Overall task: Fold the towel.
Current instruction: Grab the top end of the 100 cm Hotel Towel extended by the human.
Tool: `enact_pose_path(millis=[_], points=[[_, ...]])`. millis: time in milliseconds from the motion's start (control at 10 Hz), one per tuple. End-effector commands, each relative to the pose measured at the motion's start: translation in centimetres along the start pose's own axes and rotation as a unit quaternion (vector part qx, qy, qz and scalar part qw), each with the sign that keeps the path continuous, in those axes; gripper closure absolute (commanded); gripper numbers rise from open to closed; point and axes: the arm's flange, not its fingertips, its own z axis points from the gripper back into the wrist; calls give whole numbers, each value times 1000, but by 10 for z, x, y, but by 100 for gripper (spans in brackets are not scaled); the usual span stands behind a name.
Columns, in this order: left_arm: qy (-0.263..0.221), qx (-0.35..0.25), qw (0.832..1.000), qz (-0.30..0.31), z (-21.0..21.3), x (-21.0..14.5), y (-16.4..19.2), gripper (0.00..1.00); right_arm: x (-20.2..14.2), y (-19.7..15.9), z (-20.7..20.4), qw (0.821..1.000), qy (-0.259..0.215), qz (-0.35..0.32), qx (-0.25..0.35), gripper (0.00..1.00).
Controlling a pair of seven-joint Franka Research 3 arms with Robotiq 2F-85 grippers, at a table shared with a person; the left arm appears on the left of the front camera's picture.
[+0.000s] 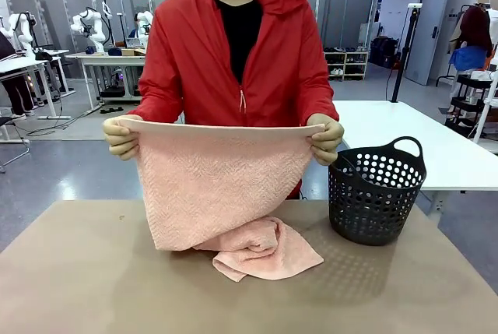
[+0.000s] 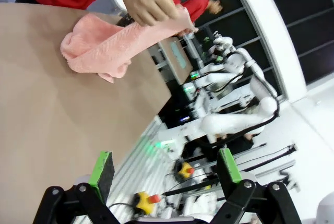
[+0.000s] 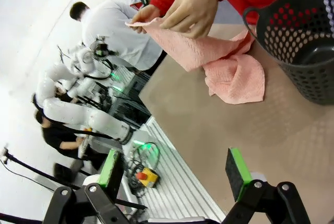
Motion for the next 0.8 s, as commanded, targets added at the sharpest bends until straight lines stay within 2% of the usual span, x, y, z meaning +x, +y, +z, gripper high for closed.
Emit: enact_pose_path(millis=[0, 200, 300, 500, 700], points=[[41, 99, 987, -118, -3, 18, -55, 0, 20, 49, -6, 989, 43, 119, -72, 0], [89, 165, 955, -228, -29, 38, -113, 0, 44, 107, -32, 961, 115, 223, -113, 0], [125, 211, 921, -304, -53, 47, -149, 0, 55, 143, -52, 936, 159, 282, -136, 0], [193, 262, 845, -424, -109, 52, -199, 0, 67, 198, -93, 890, 218, 369, -157, 0], [243, 297, 785, -487, -161, 51, -232, 0, 75, 232, -134, 853, 256, 422, -172, 0]])
